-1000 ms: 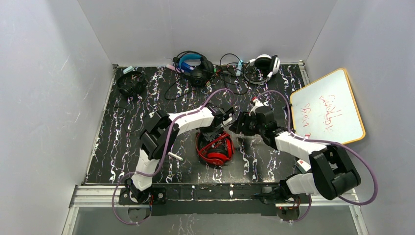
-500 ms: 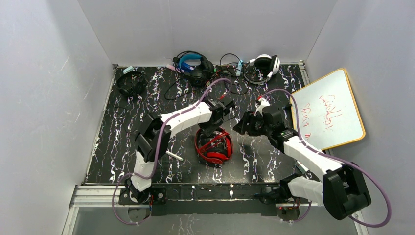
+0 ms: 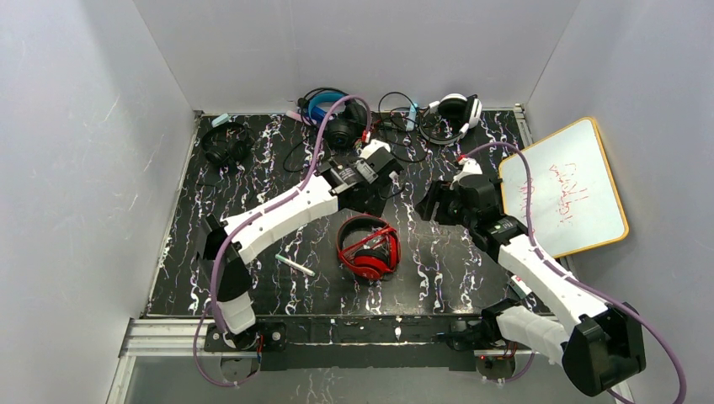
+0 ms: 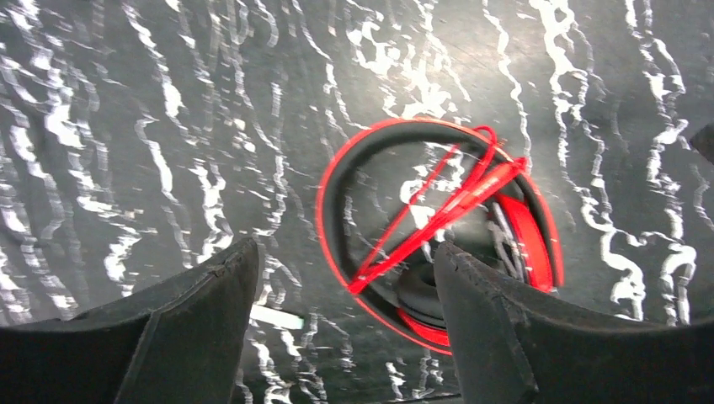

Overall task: Wrap the headphones
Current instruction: Move the headphones to the center of the board.

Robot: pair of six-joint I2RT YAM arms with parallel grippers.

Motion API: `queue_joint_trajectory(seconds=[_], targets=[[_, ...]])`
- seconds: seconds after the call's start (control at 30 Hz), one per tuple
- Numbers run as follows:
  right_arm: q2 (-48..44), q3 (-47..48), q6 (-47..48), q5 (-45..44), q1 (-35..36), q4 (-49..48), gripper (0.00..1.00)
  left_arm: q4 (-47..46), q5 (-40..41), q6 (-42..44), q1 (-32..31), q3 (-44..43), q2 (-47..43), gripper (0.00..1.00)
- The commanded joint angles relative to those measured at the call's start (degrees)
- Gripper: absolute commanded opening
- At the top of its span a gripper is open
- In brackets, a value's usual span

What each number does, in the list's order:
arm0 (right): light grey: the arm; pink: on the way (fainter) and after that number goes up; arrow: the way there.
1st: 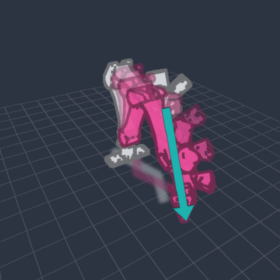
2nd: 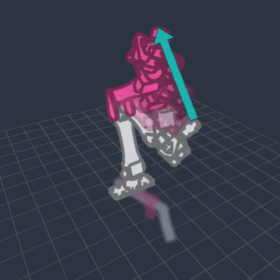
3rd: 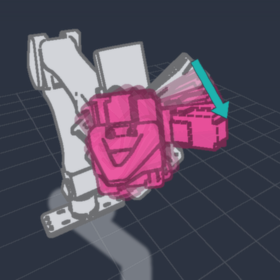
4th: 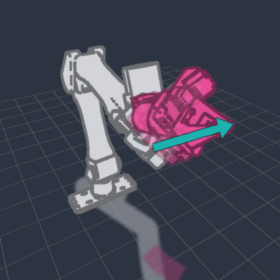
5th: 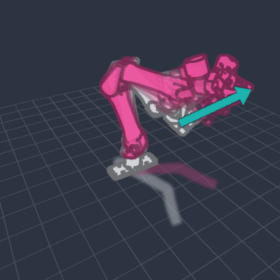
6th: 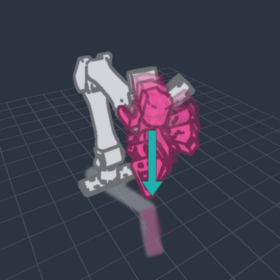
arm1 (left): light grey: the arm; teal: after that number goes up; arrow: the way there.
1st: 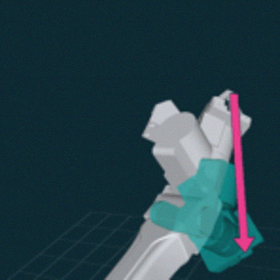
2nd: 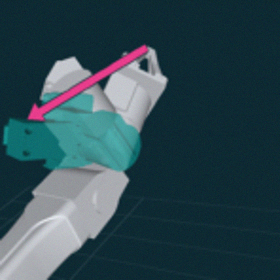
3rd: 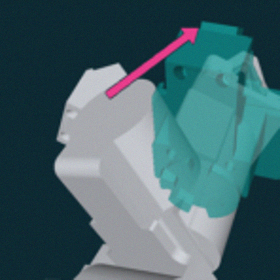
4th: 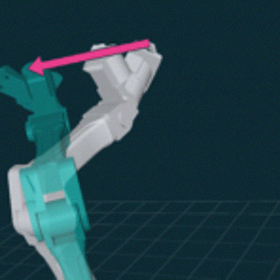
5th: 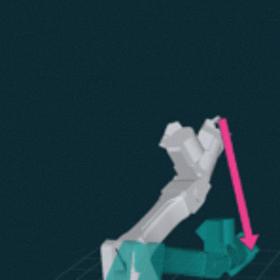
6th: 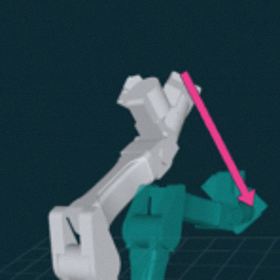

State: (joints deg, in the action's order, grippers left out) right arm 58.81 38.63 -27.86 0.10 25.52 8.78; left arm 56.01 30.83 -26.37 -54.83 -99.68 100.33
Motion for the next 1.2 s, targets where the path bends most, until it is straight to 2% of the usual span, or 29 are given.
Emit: queue_joint_trajectory(seconds=[0.0, 0.13, 0.17, 0.23, 0.3, 0.37, 0.47, 0.57, 0.63, 0.77, 0.93, 1.17], targets=[[-2.58, 3.44, -2.0, -11.28, -0.29, 4.58, 0.74, -10.97, -7.92, -10.61, -2.62, 7.34, -6.37, 0.68], [-5.0, 3.55, -5.75, -22.57, -0.49, 7.61, 0.72, -22.32, -10.51, -17.75, -5.81, 13.87, -7.77, 0.39], [-5.53, 3.7, -6.41, -24.86, -0.5, 8.28, 0.74, -23.44, -10.31, -18.68, -6.54, 14.08, -7.06, 0.37], [-6.16, 4.45, -7.65, -29.4, -0.67, 10.98, 0.74, -25.04, -9.26, -18.89, -8.13, 13.57, -4.82, 0.4], [-6.64, 5.22, -7.57, -30.89, -0.81, 12.65, 0.74, -25.3, -8.84, -17.42, -9.28, 11.66, -1.53, 0.52], [-7.47, 5.6, -6.88, -31.14, -0.89, 13.24, 0.74, -23.85, -8.28, -16.1, -10.27, 8.58, 2.27, 0.58], [-9.79, 5.43, -6.61, -31.68, -0.83, 13.11, 0.74, -19.49, -4.33, -15.76, -11.09, 5.85, 7.43, 0.61], [-12.49, 4.87, -6.44, -32.5, -0.83, 12.55, 0.74, -18.41, -1.43, -19.93, -11.71, 7.04, 9.73, 0.64], [-13.8, 4.47, -6.33, -33.04, -0.95, 12.17, 0.73, -18.66, -0.44, -22.18, -12.59, 7.54, 11.05, 0.63], [-15.09, 4.18, -6.03, -33.33, -0.94, 11.55, 0.72, -18.43, 2.47, -20.44, -15.01, 5.64, 14.6, 0.6], [-14.95, 4.43, -5.29, -32.01, -0.97, 11.4, 0.72, -14.37, 6.75, -19.26, -15.13, 4.82, 17.05, 0.56], [-15.14, 3.43, -6.1, -30.22, -0.99, 11.02, 0.72, -10.01, 11.11, -15.46, -15.13, 11.56, 14.6, 0.51]])
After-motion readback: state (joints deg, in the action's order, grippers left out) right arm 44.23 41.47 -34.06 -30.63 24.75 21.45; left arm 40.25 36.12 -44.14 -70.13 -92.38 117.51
